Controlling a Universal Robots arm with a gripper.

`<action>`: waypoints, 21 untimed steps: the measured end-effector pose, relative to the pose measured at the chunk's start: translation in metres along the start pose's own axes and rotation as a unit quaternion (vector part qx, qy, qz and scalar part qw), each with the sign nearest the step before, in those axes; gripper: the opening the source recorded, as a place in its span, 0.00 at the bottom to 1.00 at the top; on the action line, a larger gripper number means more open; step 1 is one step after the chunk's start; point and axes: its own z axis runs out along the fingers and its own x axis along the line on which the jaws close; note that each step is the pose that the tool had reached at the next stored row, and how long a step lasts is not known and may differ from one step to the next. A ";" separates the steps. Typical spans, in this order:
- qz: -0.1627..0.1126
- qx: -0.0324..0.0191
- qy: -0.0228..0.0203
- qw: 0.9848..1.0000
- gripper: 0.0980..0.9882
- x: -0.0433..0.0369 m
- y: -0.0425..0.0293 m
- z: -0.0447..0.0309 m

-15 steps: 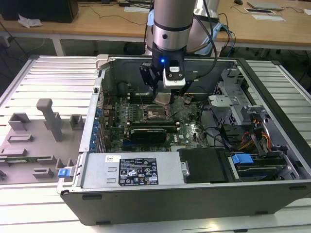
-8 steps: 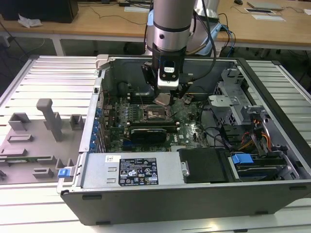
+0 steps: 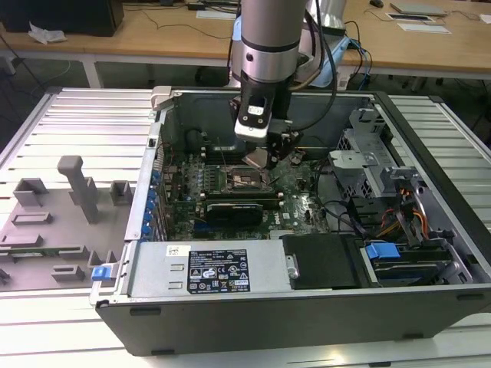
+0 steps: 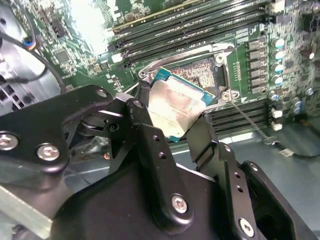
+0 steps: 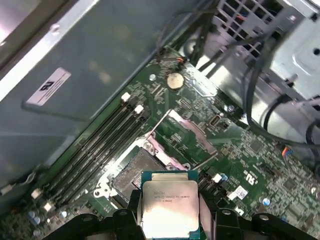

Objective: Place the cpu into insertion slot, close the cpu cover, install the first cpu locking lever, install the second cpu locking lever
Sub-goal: 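Place the cpu into insertion slot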

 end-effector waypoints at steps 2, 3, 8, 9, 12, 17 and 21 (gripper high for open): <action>0.021 0.000 -0.002 1.000 0.50 0.0000 0.0000 0.0004; 0.031 -0.001 -0.003 1.000 0.50 0.0000 0.0000 0.0006; 0.087 -0.001 -0.008 0.996 0.50 0.0000 -0.0002 0.0018; 0.097 -0.002 -0.008 0.995 0.50 0.0000 -0.0002 0.0020; 0.128 -0.002 -0.011 0.992 0.50 -0.0001 -0.0002 0.0027; 0.182 -0.003 -0.016 0.983 0.50 -0.0001 -0.0003 0.0039; 0.247 -0.004 -0.022 0.969 0.50 -0.0001 -0.0005 0.0054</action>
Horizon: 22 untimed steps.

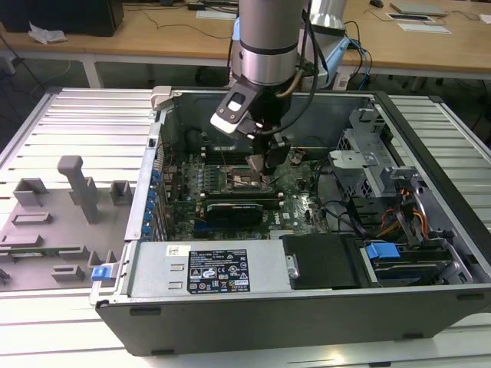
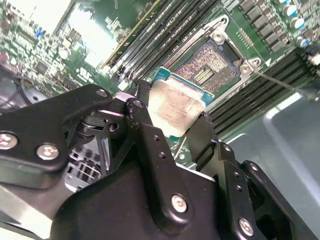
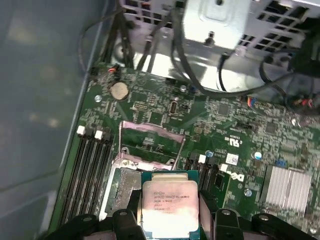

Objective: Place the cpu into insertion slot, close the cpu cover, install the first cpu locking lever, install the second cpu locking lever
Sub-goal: 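Place the cpu into insertion slot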

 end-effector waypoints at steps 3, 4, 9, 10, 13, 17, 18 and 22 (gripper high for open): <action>0.020 0.000 -0.002 1.000 0.50 0.0000 -0.0001 0.0011; 0.024 0.000 -0.002 1.000 0.50 0.0001 -0.0002 0.0014; 0.036 -0.001 -0.003 0.999 0.50 0.0078 -0.0029 0.0038; 0.041 -0.001 -0.004 0.999 0.50 0.0080 -0.0041 0.0045; 0.064 -0.001 -0.006 0.998 0.50 0.0084 -0.0063 0.0085; 0.086 -0.002 -0.008 0.996 0.50 0.0089 -0.0082 0.0142; 0.088 -0.002 -0.008 0.996 0.50 0.0095 -0.0084 0.0149; 0.088 -0.002 -0.008 0.996 0.50 0.0156 -0.0127 0.0198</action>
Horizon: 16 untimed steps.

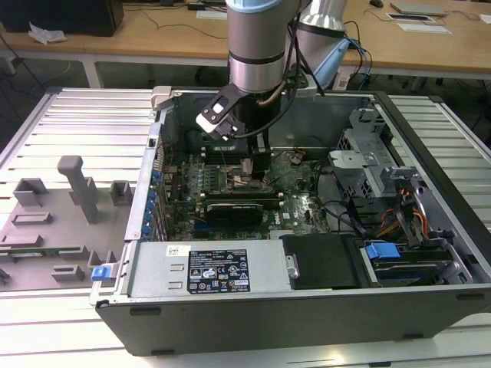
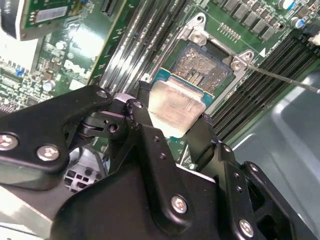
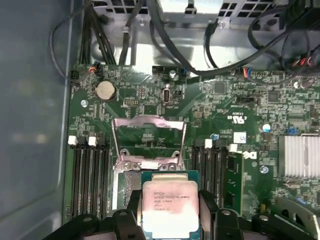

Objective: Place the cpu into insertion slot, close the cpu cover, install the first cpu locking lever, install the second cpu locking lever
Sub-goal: 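Place the cpu into insertion slot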

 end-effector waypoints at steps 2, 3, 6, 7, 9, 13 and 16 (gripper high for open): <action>0.000 0.000 0.000 1.000 0.50 0.0014 -0.0024 0.0038; 0.000 0.000 0.000 1.000 0.50 0.0018 -0.0030 0.0053; 0.000 0.000 0.000 1.000 0.50 0.0049 -0.0070 0.0112; 0.000 0.000 0.000 1.000 0.50 0.0052 -0.0082 0.0127; 0.000 0.000 0.000 1.000 0.50 0.0057 -0.0107 0.0187; 0.002 0.000 0.000 1.000 0.50 0.0059 -0.0115 0.0248; 0.006 0.000 -0.001 1.000 0.50 0.0099 -0.0116 0.0267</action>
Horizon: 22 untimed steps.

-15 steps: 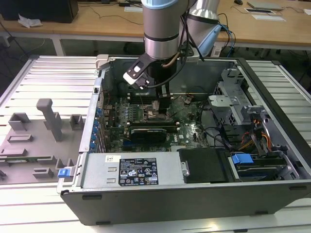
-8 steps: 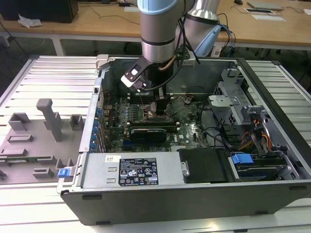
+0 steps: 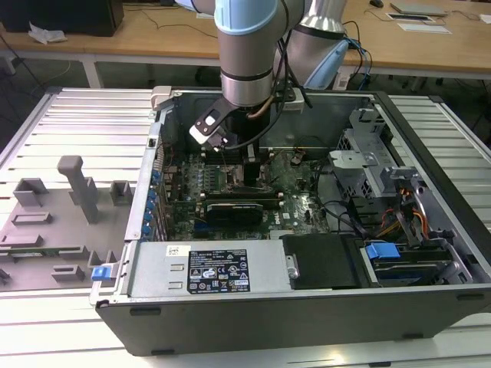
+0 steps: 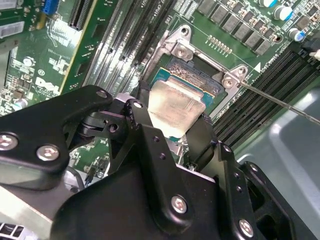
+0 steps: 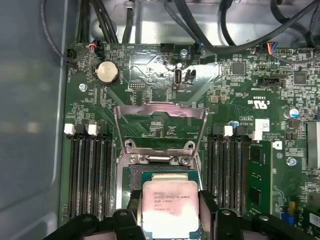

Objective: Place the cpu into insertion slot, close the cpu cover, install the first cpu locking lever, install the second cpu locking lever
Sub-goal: 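Place the cpu into insertion slot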

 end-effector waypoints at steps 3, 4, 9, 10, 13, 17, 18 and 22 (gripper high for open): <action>0.003 0.000 0.000 1.000 0.50 0.0034 -0.0001 0.0020; 0.004 0.000 0.000 1.000 0.50 0.0042 -0.0002 0.0026; 0.011 0.000 -0.001 1.000 0.50 0.0065 -0.0016 0.0075; 0.013 0.000 -0.001 1.000 0.50 0.0068 -0.0021 0.0096; 0.018 0.000 -0.002 1.000 0.50 0.0076 -0.0027 0.0140; 0.020 0.000 -0.002 1.000 0.50 0.0083 -0.0030 0.0155; 0.020 0.000 -0.002 1.000 0.50 0.0084 -0.0033 0.0156; 0.020 0.000 -0.002 1.000 0.50 0.0084 -0.0042 0.0171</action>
